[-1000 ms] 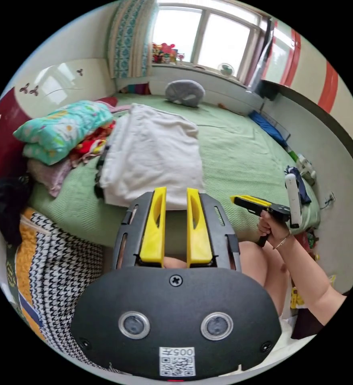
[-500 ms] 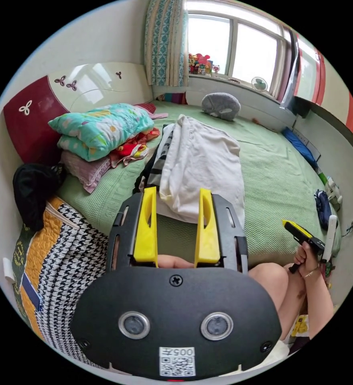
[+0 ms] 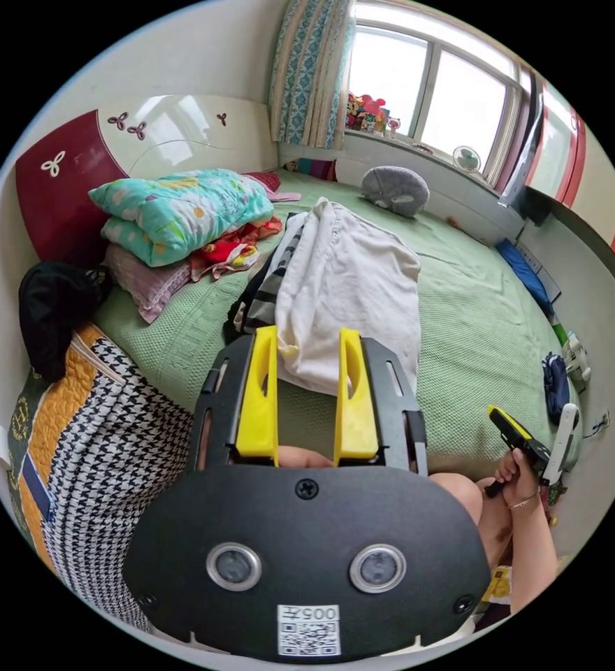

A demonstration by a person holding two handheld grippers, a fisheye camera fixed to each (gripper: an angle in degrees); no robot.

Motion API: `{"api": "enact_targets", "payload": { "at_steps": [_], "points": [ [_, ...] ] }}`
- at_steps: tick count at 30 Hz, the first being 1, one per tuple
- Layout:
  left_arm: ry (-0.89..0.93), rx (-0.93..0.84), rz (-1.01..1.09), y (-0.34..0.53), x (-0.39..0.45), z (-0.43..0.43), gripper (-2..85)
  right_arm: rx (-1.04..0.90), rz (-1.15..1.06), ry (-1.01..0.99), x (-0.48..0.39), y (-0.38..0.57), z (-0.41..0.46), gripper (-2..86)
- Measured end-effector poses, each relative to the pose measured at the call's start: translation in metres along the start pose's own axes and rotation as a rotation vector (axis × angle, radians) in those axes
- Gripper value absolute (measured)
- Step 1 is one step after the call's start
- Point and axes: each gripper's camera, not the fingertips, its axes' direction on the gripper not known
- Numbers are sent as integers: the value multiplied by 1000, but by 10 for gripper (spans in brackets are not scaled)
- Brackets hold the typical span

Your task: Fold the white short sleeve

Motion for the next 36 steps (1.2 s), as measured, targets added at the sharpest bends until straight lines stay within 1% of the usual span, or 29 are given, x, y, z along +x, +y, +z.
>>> {"api": "enact_targets", "payload": {
  "at_steps": [3,6,8,12,14,15,22,29,36],
  "points": [
    [7,-19,-16,-4,-6,-1,124,4,15,-32,8,5,-6,-12],
    [32,-34,-34,-8,-11,-1,116,17,18,-108,17,12,-14,-13],
    [17,-40,-27,-10,-11,-4,108,68,-58,-282,23,21,-25,-13],
    [1,-42,-1,-10,-7,-8,96,146,-140,-418,29,34,-43,-12],
    [4,-39,7,-10,-6,-11,88,193,-225,-556,31,44,-52,-13],
    [4,-39,11,-10,-5,-11,87,198,-240,-576,31,45,-54,-13],
    [-5,-42,5,-11,-1,-17,80,177,-241,-528,29,53,-58,-12],
    [20,-30,-6,-10,1,-23,66,176,-238,-542,33,58,-62,-10],
    [9,-30,3,-7,12,-21,59,168,-253,-546,32,61,-62,-10]
  ]
}}
